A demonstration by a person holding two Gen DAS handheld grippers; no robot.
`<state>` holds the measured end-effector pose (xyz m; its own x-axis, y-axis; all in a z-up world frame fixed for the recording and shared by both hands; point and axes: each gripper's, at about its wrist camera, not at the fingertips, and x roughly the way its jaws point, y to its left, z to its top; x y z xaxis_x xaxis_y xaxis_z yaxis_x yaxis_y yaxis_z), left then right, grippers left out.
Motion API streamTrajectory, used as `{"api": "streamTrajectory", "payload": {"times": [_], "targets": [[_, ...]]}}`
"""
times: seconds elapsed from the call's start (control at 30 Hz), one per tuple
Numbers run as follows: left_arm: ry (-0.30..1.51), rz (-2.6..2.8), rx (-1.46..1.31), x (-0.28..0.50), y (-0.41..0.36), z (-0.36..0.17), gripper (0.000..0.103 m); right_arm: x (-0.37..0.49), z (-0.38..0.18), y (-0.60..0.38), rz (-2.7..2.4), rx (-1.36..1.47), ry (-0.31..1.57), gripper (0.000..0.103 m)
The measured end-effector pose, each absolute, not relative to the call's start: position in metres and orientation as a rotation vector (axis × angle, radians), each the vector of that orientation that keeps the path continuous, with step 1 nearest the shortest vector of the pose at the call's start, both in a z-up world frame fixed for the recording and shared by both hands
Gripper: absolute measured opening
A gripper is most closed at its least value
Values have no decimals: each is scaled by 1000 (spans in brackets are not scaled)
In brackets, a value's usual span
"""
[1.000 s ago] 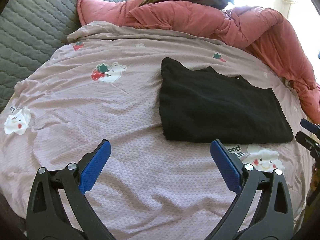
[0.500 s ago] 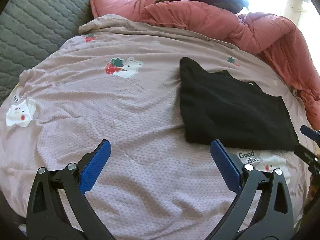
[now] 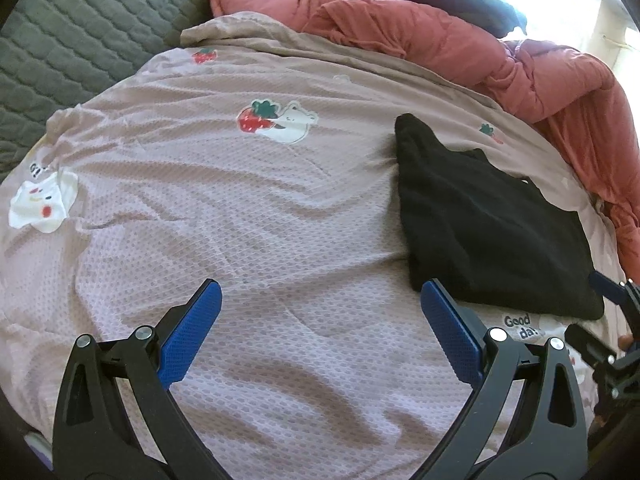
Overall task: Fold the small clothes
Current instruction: 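Push the folded black shirt across the sheet with the right gripper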
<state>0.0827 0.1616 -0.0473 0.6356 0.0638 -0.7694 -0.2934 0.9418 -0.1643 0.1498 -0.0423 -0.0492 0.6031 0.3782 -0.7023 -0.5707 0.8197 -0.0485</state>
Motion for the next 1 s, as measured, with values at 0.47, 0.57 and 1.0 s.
{"api": "streamTrajectory", "payload": {"times": [0.47,0.57,1.0], "targets": [[875,242,-327,87,183,-57,93,161,-76,4,579,-396,754,98],[877,246,-327,90,184,-58,93,165,-82,14,568,-434,746,98],[894,243,-315,118,183,-57,93,184,-105,41,490,-572,727,99]]}}
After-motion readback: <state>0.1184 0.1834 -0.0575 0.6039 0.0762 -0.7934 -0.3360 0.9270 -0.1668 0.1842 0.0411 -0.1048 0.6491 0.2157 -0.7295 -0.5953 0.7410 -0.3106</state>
